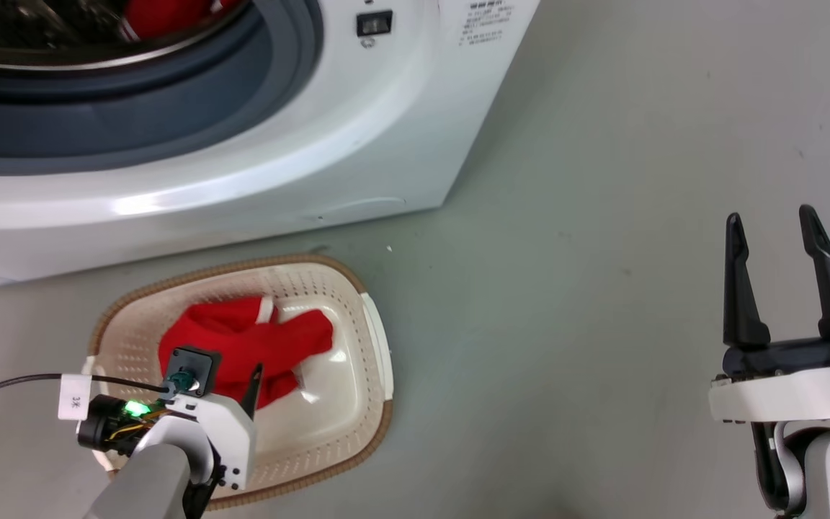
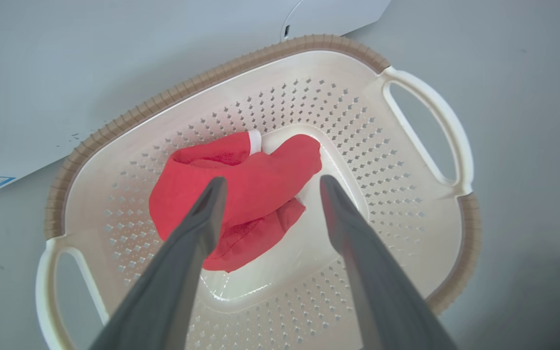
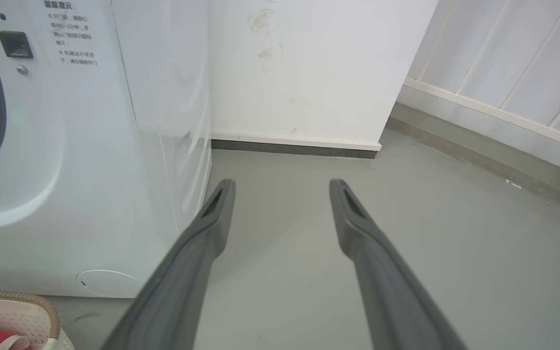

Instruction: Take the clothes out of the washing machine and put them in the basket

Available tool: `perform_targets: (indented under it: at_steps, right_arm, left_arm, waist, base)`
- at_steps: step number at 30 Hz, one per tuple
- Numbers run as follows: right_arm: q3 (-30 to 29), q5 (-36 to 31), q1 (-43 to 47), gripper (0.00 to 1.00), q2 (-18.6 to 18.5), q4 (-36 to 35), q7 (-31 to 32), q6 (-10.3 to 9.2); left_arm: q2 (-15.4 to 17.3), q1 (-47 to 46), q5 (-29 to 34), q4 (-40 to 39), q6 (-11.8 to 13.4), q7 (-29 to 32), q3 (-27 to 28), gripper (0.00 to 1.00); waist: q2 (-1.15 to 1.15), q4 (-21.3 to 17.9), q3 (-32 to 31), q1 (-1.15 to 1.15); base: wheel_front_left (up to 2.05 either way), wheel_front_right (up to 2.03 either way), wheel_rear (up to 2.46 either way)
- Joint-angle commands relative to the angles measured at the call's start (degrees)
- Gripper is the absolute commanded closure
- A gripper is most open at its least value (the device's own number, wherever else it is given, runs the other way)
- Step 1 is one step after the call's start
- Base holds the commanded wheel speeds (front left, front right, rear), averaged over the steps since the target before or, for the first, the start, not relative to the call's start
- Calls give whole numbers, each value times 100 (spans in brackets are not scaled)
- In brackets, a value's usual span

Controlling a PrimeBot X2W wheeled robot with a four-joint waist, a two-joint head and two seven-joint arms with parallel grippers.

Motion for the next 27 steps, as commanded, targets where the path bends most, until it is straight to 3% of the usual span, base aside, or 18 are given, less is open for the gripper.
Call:
perform_targets:
  at_steps: [1,15,21,27]
  right_arm:
    - [-26,-36,83,0,5,16,-15,-8]
    - [-98,-135,506,0,5,214,-15,-8]
    - [-11,-85,654,0,6,266,-15,-8]
    - [45,15,671,0,7,234,-15,-8]
  left_arm:
    - [-31,73,33,-109,10,-16,47,0]
    - [-51,1234,518,-2476,153,-15,1187,0]
    - [-66,1644,717,-3558,160,-15,1744,0]
    - [37,1504,684,-4051,118,-15,2145,0]
  waist:
    - [0,157,-291,0]
    - [0,536,-1390,0]
    - [0,413,-1693,0]
    - [0,191,-1606,0]
  base:
    - [0,0,0]
    - [0,0,0]
    - [0,0,0]
    - [0,0,0]
